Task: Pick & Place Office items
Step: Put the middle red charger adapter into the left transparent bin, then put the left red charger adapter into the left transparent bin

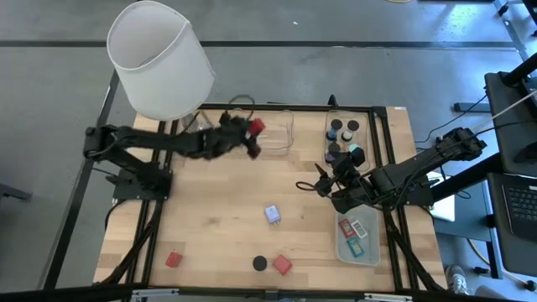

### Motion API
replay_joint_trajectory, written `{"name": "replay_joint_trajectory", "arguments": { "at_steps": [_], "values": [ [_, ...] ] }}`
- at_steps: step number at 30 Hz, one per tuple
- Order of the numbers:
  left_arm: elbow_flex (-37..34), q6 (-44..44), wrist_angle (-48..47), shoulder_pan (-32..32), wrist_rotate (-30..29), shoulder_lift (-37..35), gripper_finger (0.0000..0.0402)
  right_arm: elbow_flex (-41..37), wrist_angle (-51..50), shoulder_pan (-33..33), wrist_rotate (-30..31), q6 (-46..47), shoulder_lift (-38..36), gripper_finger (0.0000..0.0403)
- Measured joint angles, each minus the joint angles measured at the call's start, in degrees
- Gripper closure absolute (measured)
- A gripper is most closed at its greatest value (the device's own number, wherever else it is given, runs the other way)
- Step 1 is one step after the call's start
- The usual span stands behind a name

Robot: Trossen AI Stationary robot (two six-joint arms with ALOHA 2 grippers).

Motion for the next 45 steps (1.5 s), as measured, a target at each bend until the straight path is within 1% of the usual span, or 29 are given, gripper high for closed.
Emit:
{"name": "replay_joint_trajectory", "arguments": {
  "at_steps": [3, 6, 8, 11, 17, 19, 24, 30, 32, 36, 39, 41, 43, 45],
  "values": [
    [-0.04, -4.50, 0.39, 6.29, 2.91, 4.45, 0.0201, 0.00, -0.02, 0.00, 0.00, -0.60, -0.01, 0.0103],
    [-0.04, -7.28, 0.73, 9.98, 6.29, 9.01, 0.0201, 0.00, -0.03, 0.00, 0.00, -2.91, 0.00, 0.0103],
    [-0.04, -7.56, 1.41, 11.52, 7.57, 11.81, 0.0201, 0.00, -0.02, -0.08, 0.01, -4.21, 0.01, 0.0103],
    [-0.07, -7.58, 2.13, 13.17, 7.90, 15.27, 0.0201, 0.00, -0.04, -0.64, 0.11, -4.90, -0.01, 0.0103],
    [-0.05, -7.26, 2.83, 14.74, 9.65, 18.39, 0.0201, 0.00, -0.06, -2.58, 0.48, -6.24, 0.00, 0.0103],
    [-0.04, -6.35, 2.92, 14.84, 11.08, 18.51, 0.0201, 0.00, -0.10, -3.34, 0.48, -6.54, 0.01, 0.0103],
    [-0.04, -2.98, 3.25, 14.80, 10.66, 18.65, 0.0201, 0.00, -0.09, -5.11, 0.31, -7.29, -0.01, 0.0103],
    [-0.04, -2.51, 3.98, 14.74, 8.42, 18.63, 0.0141, 0.00, -0.09, -6.28, -0.04, -7.31, 0.01, 0.0103],
    [-0.04, -2.42, 4.08, 14.78, 8.03, 18.63, 0.0133, 0.00, -0.09, -6.42, -0.07, -7.35, 0.00, 0.0103],
    [-0.04, -2.51, 5.12, 14.71, 8.12, 18.38, 0.0132, 0.00, -0.09, -6.54, -0.24, -7.53, 0.00, 0.0103],
    [-0.07, -2.97, 5.30, 14.16, 10.34, 15.93, 0.0135, 0.00, -0.22, -6.54, -0.50, -7.63, 0.00, 0.0103],
    [-0.07, -2.93, 4.42, 13.32, 13.00, 12.92, 0.0137, 0.00, -0.27, -6.54, -1.77, -7.72, 0.01, 0.0103],
    [-0.07, -3.05, 2.88, 12.02, 18.08, 9.09, 0.0140, 0.00, -0.31, -6.54, -2.98, -7.73, 0.00, 0.0103],
    [-0.07, -3.27, -0.16, 9.87, 25.34, 5.19, 0.0142, 0.00, -0.31, -6.54, -3.83, -7.73, -0.01, 0.0103]
  ]
}}
